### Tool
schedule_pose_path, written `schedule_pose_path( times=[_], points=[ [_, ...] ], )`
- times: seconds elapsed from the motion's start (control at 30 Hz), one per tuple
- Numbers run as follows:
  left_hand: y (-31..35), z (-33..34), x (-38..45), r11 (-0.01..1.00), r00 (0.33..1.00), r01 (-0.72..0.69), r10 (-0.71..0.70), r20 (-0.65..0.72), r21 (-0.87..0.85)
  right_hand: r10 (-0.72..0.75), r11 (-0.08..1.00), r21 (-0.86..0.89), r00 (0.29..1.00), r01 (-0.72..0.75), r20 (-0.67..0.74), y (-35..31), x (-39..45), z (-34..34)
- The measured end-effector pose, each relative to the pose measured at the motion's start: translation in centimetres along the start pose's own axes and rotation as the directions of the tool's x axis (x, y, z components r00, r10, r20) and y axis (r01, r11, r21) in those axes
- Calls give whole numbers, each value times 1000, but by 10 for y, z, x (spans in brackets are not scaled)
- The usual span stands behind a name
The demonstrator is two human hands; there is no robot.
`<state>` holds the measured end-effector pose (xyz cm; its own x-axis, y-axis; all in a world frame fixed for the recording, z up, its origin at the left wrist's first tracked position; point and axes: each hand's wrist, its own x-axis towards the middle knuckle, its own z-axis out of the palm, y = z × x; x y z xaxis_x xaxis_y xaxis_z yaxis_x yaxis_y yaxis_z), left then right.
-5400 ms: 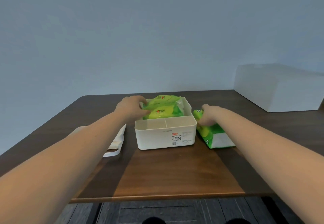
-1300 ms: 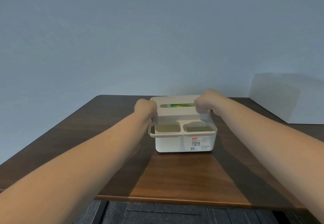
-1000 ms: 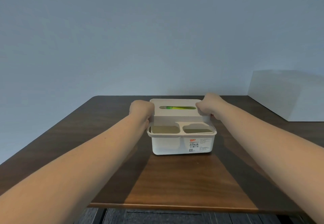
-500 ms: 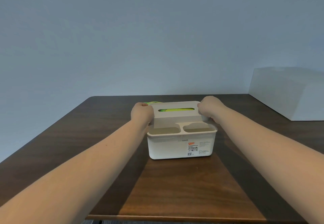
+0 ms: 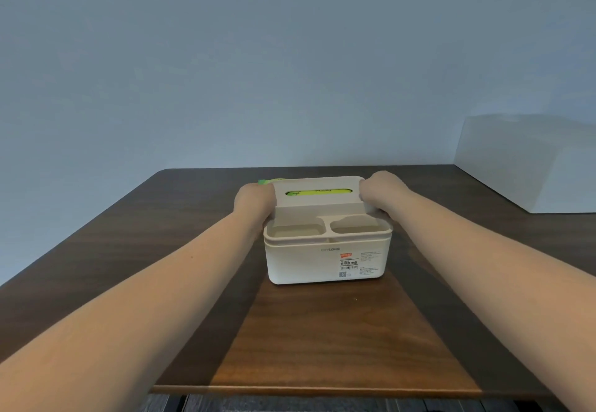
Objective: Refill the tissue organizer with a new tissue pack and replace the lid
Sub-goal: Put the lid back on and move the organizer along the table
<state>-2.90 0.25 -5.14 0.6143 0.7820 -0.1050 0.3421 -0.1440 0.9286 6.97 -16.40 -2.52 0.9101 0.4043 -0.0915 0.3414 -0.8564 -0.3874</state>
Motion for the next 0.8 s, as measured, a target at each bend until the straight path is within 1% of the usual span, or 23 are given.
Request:
schedule_pose_path(
  times=[0.03,0.07,0.1,0.2,0.3,0.37,0.43,0.47,0.53,0.63,0.7,0.8],
  points=[
    [-2,-2,-6,999,999,35,-34,13,-38,5,994,113,1000,-4,-9,3,-2,1],
    [-4,-4,-11,995,998,55,-53,29,-86,25,975,224,998,-12,-54,6,-5,4],
    [-8,-6,-15,992,998,51,-46,47,-113,47,960,279,996,-25,-75,9,-7,5],
    [-19,-13,-30,995,995,-8,18,99,-99,52,942,334,996,-26,-71,17,-18,5],
    [-32,-22,-46,992,977,-99,112,180,-76,7,866,499,1000,-14,17,30,-33,-2],
    [-41,-29,-56,986,959,-161,169,229,-53,-35,816,577,993,-39,117,41,-41,-8],
    [-48,-32,-61,982,951,-171,184,248,-74,-57,802,592,978,-76,202,49,-49,-11],
    [-49,-32,-64,984,957,-156,172,232,-86,-59,804,588,974,-83,218,51,-53,-11],
    [-49,-30,-67,987,972,-109,131,196,-122,-50,811,580,977,-83,209,54,-56,-8],
    [-45,-29,-69,982,974,-65,102,203,-178,-28,827,557,984,-75,174,49,-60,-6],
    [-42,-29,-70,984,975,-58,92,201,-170,-22,835,545,986,-72,163,47,-60,-5],
    [-42,-27,-69,995,983,-45,60,172,-92,3,851,517,986,-89,165,49,-60,0]
  ],
)
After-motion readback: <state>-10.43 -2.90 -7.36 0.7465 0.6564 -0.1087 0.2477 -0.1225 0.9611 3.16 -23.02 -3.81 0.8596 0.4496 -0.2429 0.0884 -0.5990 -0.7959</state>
